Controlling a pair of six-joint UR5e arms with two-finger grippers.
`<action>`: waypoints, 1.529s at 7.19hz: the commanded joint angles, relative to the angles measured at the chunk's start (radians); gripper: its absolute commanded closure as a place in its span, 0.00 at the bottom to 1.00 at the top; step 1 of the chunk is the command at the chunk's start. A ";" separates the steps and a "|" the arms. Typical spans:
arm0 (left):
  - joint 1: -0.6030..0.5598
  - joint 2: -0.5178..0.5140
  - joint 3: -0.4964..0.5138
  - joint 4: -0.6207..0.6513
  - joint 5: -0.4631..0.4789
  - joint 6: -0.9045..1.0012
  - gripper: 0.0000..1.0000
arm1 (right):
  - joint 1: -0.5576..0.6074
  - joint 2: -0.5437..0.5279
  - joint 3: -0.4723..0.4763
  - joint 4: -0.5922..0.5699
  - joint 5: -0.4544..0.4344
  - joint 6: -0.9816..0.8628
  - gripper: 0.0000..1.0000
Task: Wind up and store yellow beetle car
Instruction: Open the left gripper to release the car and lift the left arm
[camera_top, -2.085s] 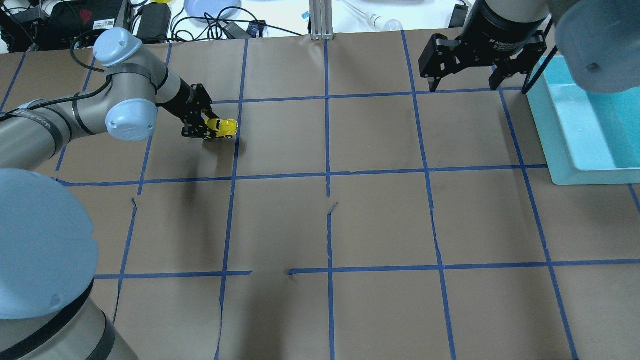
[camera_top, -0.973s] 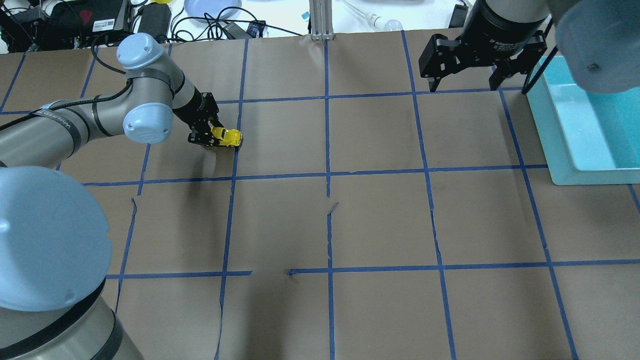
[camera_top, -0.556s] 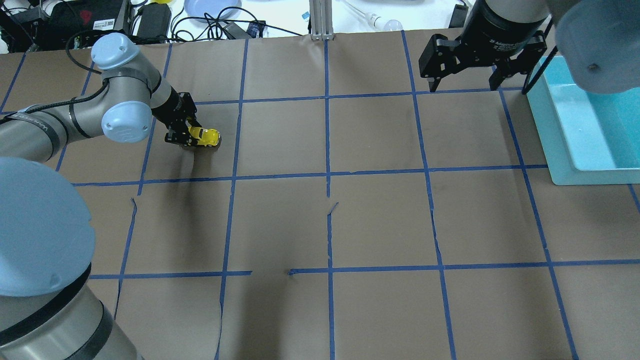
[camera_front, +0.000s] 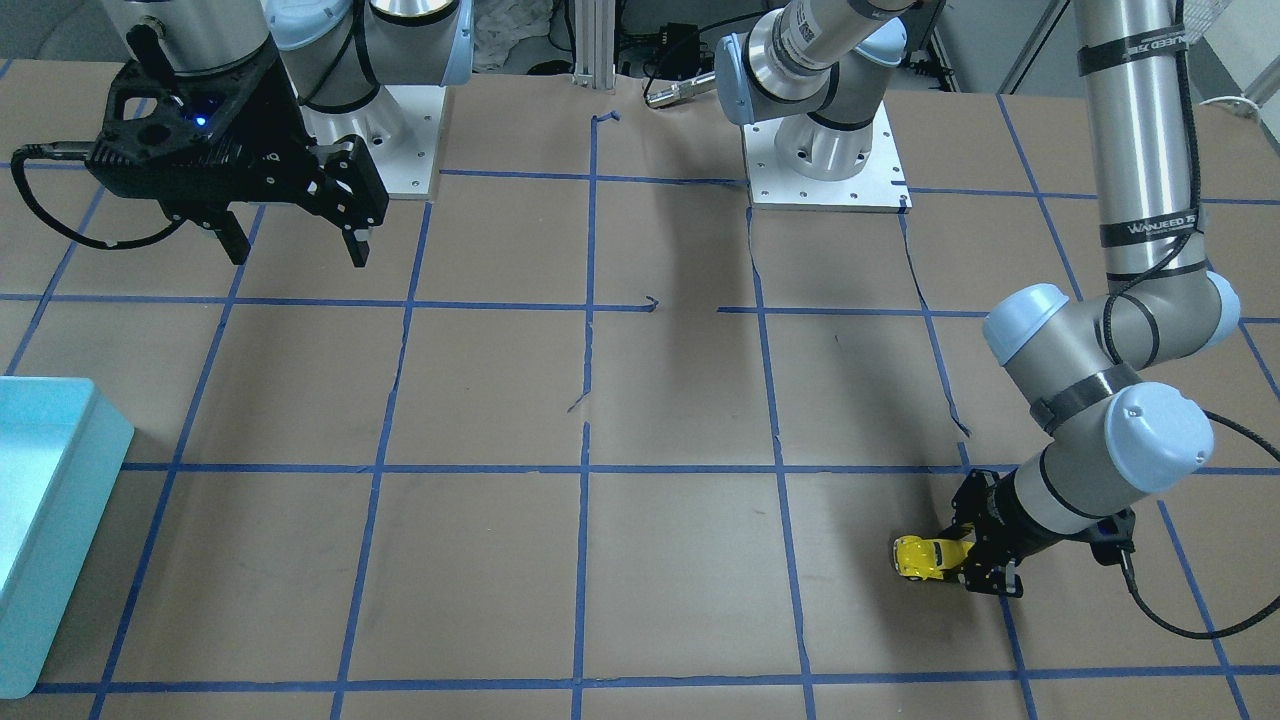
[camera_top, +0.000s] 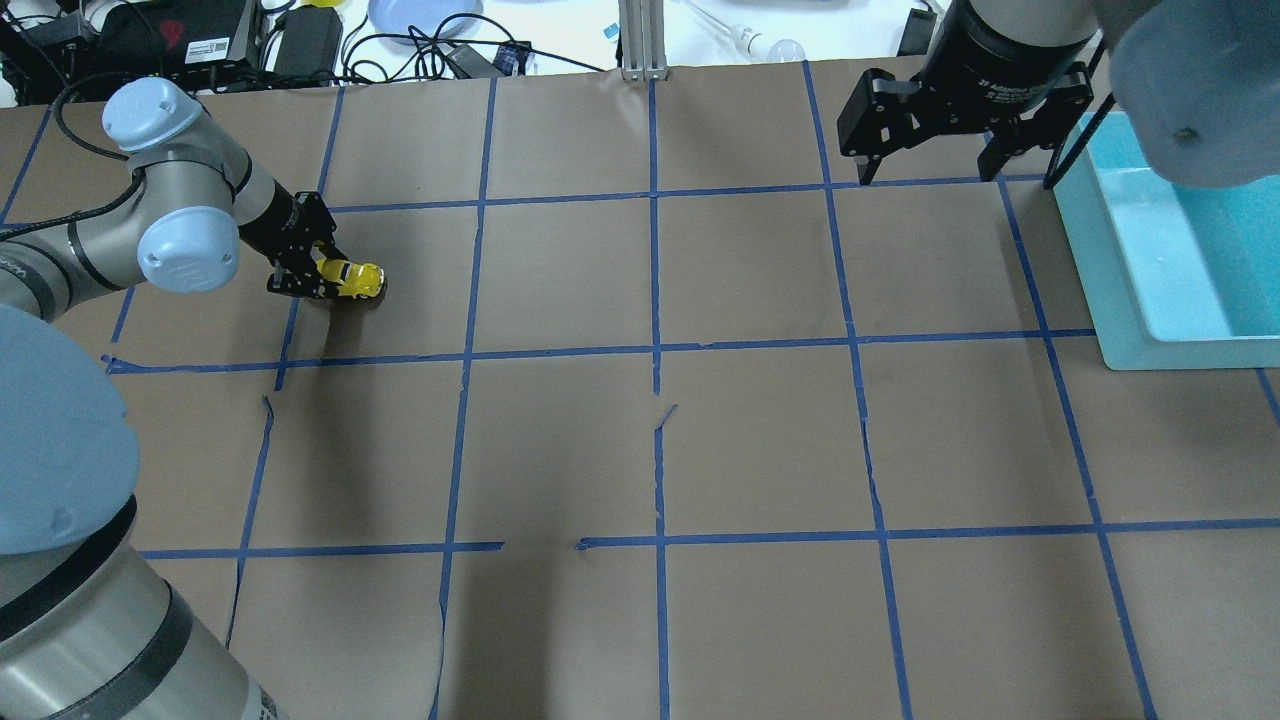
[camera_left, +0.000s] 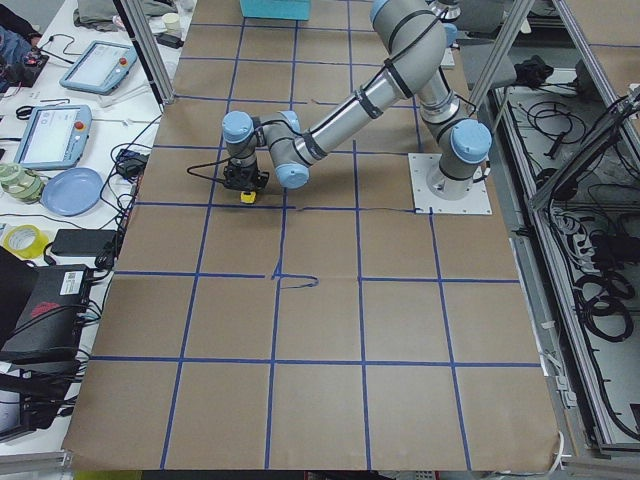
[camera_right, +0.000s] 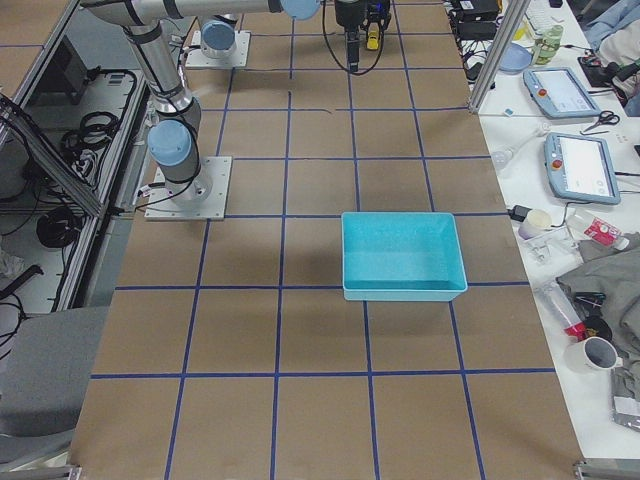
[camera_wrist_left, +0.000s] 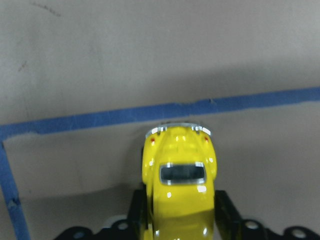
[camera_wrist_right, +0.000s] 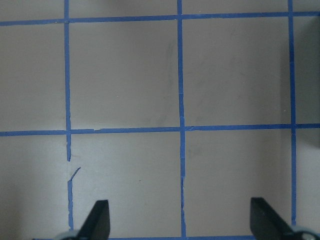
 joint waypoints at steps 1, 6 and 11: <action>0.002 0.017 0.003 0.019 -0.013 -0.010 0.00 | 0.000 -0.001 0.001 0.000 0.000 -0.002 0.00; -0.103 0.173 0.021 -0.017 -0.001 0.383 0.00 | 0.000 -0.001 0.001 0.000 -0.002 -0.002 0.00; -0.155 0.396 0.204 -0.620 0.169 1.006 0.00 | -0.002 -0.004 -0.001 0.008 -0.003 -0.094 0.00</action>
